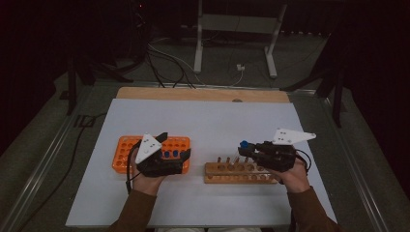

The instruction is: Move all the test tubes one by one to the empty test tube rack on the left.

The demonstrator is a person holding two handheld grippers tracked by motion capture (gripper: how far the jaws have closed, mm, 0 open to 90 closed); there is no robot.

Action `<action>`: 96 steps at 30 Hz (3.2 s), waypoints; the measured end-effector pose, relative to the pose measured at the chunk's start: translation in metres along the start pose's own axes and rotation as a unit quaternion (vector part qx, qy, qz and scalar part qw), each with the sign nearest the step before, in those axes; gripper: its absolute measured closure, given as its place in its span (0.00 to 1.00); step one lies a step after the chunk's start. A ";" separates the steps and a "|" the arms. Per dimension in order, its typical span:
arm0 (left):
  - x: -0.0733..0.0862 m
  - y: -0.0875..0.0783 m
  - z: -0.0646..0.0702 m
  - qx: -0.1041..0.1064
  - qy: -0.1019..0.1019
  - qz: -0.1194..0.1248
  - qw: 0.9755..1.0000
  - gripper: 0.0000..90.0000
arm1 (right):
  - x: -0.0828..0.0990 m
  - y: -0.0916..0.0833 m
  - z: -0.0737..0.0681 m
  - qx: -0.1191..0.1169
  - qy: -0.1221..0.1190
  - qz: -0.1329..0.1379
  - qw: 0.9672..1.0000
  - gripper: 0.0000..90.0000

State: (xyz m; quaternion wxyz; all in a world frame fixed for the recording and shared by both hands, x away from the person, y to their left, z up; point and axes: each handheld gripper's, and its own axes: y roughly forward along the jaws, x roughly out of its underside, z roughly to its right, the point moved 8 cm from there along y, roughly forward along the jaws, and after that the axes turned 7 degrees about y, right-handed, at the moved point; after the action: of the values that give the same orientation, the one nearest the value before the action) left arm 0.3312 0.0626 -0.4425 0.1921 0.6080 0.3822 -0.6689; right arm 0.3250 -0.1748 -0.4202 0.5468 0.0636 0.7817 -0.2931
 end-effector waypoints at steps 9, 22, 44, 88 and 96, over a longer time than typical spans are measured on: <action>-0.001 0.032 0.035 0.071 0.008 -0.028 0.997 0.08 | -0.010 0.020 -0.002 0.003 0.000 -0.011 1.000 0.85; -0.009 0.045 0.063 0.118 0.054 -0.020 0.991 0.61 | -0.023 0.046 -0.018 -0.011 -0.007 -0.029 0.999 0.85; -0.009 0.049 0.068 0.126 0.063 -0.015 0.990 0.87 | -0.024 0.048 -0.023 -0.021 -0.004 -0.028 0.999 0.70; -0.009 0.035 0.025 0.072 0.009 -0.008 0.997 0.87 | 0.017 0.008 0.041 0.113 0.047 -0.010 0.992 0.00; -0.011 0.027 0.010 0.055 0.001 0.000 0.999 0.87 | 0.026 -0.002 0.047 0.121 0.057 -0.009 0.991 0.00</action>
State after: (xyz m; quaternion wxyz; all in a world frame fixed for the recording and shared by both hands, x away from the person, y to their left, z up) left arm 0.3460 0.0363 -0.4396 0.1582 0.6184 0.3454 -0.6880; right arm 0.3524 -0.2073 -0.4534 0.4869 0.1390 0.7708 -0.3866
